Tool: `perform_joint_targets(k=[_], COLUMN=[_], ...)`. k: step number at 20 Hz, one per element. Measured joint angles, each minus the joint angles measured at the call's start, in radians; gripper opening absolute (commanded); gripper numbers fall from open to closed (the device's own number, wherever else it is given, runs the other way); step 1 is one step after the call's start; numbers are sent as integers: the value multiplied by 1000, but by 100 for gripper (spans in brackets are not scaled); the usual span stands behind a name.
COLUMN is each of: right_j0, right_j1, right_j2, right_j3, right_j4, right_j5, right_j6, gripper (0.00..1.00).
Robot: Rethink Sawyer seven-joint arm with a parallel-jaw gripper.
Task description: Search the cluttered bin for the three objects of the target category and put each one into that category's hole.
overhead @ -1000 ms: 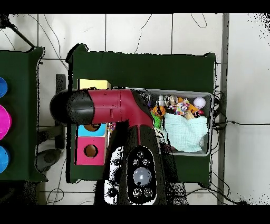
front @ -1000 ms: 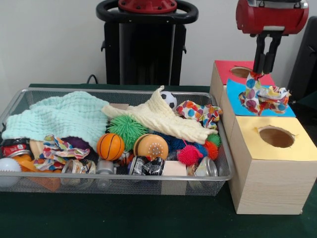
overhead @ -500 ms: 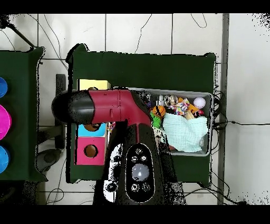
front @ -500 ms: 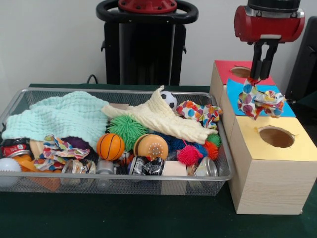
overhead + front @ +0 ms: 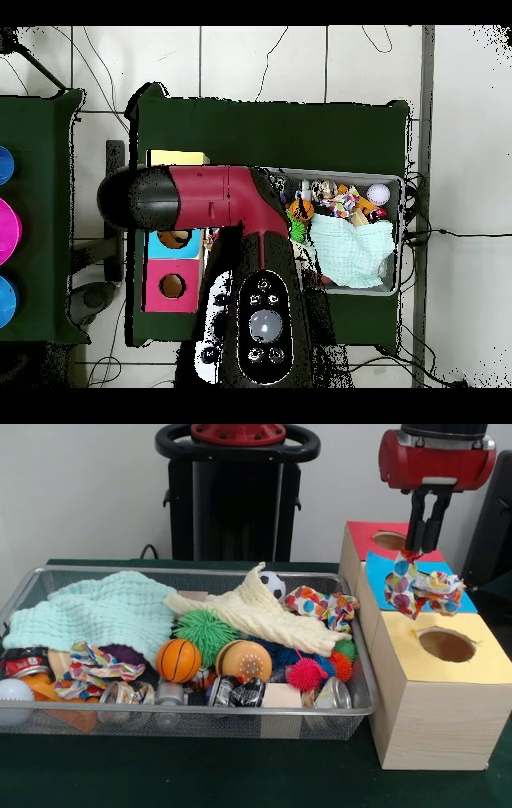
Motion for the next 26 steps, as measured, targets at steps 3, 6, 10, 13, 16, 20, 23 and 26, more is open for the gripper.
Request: perform_joint_targets(k=[3, 6, 10, 13, 16, 20, 23, 26], right_j0=[4, 13, 22, 30, 35, 42, 50, 55], right_j1=[0, 2, 4, 11, 21, 35, 52, 61], right_j2=[-4, -16, -23, -28, -29, -30, -31, -32], right_j3=[-11, -22, -31, -41, -48, -57, -64, -65], right_j4=[5, 15, 22, 29, 31, 31, 32, 33], right_j5=[0, 0, 0, 0, 0, 0, 0, 0], right_j6=[0, 0, 0, 0, 0, 0, 0, 0], gripper=[0, 0, 0, 0, 0, 0, 0, 0])
